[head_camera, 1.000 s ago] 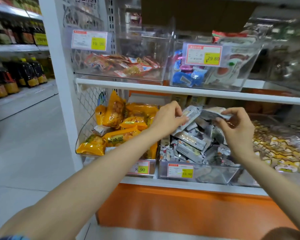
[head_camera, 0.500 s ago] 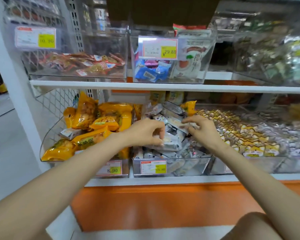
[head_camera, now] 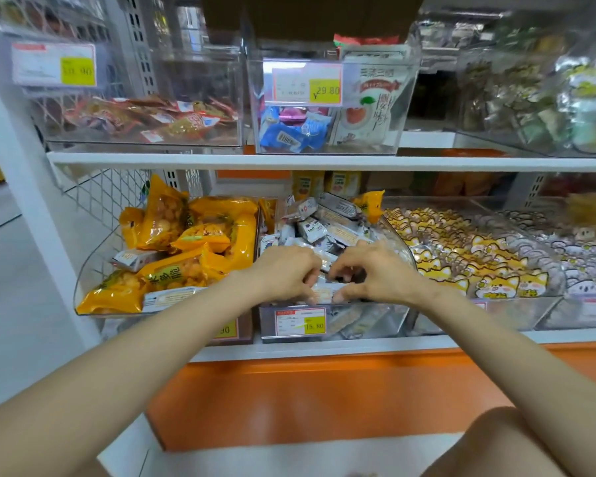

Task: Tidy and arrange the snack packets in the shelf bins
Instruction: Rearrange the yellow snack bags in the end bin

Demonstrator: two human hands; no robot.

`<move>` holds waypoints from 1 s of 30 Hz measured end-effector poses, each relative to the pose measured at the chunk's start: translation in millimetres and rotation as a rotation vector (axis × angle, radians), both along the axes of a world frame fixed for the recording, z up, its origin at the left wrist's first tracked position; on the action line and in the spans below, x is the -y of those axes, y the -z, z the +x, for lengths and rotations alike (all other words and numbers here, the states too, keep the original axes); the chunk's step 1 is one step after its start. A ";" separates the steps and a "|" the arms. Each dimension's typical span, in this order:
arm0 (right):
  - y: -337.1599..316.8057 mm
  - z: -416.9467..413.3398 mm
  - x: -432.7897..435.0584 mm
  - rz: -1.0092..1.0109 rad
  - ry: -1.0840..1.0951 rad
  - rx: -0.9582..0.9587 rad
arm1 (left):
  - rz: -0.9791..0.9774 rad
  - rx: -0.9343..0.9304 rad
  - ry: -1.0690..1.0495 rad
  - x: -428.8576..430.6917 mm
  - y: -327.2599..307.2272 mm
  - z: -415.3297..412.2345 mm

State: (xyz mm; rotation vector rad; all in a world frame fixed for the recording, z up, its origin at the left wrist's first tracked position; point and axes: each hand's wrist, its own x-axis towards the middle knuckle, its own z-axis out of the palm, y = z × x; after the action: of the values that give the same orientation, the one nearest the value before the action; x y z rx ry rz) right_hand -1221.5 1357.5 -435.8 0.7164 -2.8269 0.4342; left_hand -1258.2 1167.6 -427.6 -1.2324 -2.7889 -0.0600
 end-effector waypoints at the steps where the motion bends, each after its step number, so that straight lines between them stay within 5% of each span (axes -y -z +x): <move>1: 2.0 0.3 1.2 0.033 -0.003 -0.006 | 0.043 0.077 -0.002 4.7 -3.4 -1.3; 4: 6.8 -0.9 6.3 0.068 -0.013 -0.048 | 0.200 0.133 0.007 26.6 -17.8 -4.3; 11: 10.8 0.2 23.9 0.161 -0.051 -0.131 | 0.500 -0.120 -0.172 77.3 -22.9 -20.4; 20: 5.8 -6.6 31.9 0.221 -0.052 -0.047 | 0.462 -0.029 -0.374 77.8 -24.6 -45.2; 30: -3.4 -19.0 68.3 -0.150 -0.096 -0.207 | 0.565 -0.179 -0.378 150.1 -28.0 -25.5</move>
State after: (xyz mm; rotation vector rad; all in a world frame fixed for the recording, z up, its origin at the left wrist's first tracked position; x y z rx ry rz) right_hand -1240.5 1289.2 -432.4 0.8170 -2.5457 0.5468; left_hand -1283.7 1017.5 -399.6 -0.5454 -2.5279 -0.6225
